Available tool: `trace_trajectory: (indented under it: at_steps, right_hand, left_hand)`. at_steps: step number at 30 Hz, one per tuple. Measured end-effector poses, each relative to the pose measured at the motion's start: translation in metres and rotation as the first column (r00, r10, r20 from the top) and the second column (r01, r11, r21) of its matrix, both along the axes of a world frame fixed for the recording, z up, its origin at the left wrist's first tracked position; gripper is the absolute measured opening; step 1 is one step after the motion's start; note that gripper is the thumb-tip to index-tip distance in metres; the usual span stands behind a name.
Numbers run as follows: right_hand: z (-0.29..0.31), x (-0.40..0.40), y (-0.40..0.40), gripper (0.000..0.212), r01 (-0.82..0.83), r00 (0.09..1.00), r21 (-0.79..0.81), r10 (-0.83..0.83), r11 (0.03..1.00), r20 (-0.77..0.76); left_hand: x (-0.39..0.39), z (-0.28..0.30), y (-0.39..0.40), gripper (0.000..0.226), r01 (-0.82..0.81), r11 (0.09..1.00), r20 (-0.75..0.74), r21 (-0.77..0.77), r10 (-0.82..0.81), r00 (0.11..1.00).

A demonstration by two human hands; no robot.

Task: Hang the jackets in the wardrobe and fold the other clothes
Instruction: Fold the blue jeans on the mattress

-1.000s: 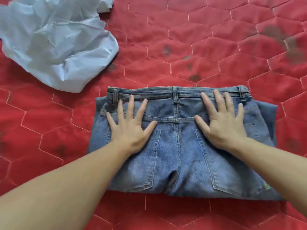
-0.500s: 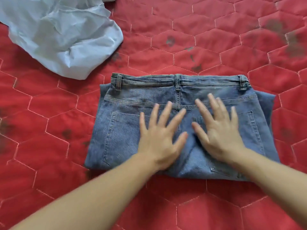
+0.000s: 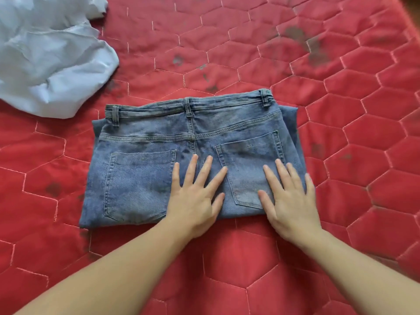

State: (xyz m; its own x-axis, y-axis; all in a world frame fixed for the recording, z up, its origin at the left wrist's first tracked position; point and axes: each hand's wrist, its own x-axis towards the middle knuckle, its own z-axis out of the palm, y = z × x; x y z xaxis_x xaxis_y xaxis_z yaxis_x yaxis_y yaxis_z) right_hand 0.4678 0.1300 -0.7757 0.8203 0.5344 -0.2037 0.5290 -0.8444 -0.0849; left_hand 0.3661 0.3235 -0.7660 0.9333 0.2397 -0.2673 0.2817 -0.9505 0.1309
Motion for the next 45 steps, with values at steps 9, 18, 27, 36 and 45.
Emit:
trace_trajectory:
  at_steps: [9,18,27,36,45]
  right_hand:
    - [0.028,0.023,-0.02,0.066,0.887,0.455,0.255,-0.643,0.384,-0.616]
    - [0.068,0.026,0.03,0.009,0.67,0.742,0.542,-0.436,0.508,-0.509]
    - [0.091,-0.025,0.103,0.024,0.119,0.972,0.282,-0.054,0.952,-0.228]
    - [0.092,-0.034,0.105,0.035,0.21,0.939,0.749,0.083,0.629,-0.333]
    - [0.044,-0.071,0.134,0.031,0.165,0.922,0.529,0.061,0.833,-0.383]
  left_hand:
    - [0.037,0.017,-0.061,0.09,-0.187,0.95,-0.338,-0.248,0.096,0.936]
    - [0.088,0.056,-0.04,0.106,-0.608,0.294,-0.488,-0.737,0.391,0.78]
    - [0.093,0.076,0.009,0.026,-0.577,-0.031,-0.523,-0.816,0.465,0.714]
    - [0.018,0.07,0.087,0.019,-0.427,-0.291,-0.51,-0.856,0.61,0.607]
    - [-0.083,0.039,0.176,0.021,-0.51,-0.2,-0.429,-0.837,0.819,0.382]
